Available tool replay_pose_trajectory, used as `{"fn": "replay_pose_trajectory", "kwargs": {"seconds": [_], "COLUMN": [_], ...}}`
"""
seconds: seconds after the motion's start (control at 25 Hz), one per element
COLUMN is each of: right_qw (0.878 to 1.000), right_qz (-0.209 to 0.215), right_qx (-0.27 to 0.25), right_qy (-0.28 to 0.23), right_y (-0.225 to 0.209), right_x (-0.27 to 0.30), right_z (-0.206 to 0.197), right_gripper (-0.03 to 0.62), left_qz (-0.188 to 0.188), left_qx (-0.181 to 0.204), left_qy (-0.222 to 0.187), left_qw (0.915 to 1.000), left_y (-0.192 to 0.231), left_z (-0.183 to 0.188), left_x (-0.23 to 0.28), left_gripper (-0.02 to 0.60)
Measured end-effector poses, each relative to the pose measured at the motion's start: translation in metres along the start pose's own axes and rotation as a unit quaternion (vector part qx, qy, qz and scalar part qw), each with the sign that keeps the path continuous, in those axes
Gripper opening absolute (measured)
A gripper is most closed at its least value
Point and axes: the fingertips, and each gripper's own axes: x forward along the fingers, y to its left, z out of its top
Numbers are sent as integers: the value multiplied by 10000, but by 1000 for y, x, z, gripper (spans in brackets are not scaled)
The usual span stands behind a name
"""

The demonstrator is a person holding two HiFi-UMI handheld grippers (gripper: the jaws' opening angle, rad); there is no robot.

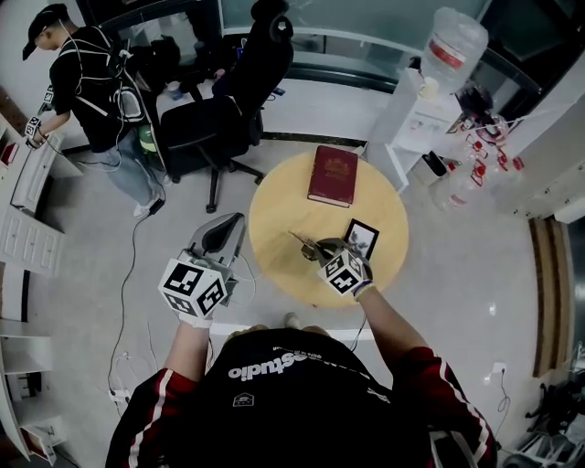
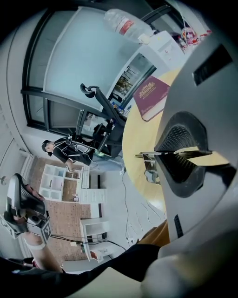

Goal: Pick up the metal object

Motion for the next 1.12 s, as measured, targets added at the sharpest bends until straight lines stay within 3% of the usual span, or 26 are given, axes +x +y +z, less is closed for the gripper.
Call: {"fn": "replay_pose_trajectory", "kwargs": {"seconds": [0.64,0.96,1.12], "right_qw": [9940,9778,9709], "right_qz": [-775,-1128,-1450], "right_qx": [702,1604,1720], "right_qy": [-320,-739,-817], "right_y": [19,28,30], "right_x": [-79,-105,-119], "right_z": [35,58,64], "right_gripper": [32,32,32], "left_qz": [-777,-1151,-1344], "left_qx": [-123,-117,-80], "left_qy": [-22,-11,-7], "left_qw": [9969,9933,9909], "left_y": [-9,-10,-11], "left_z": [20,22,25], "left_x": [7,-5,-14], "left_gripper": [17,17,17]}}
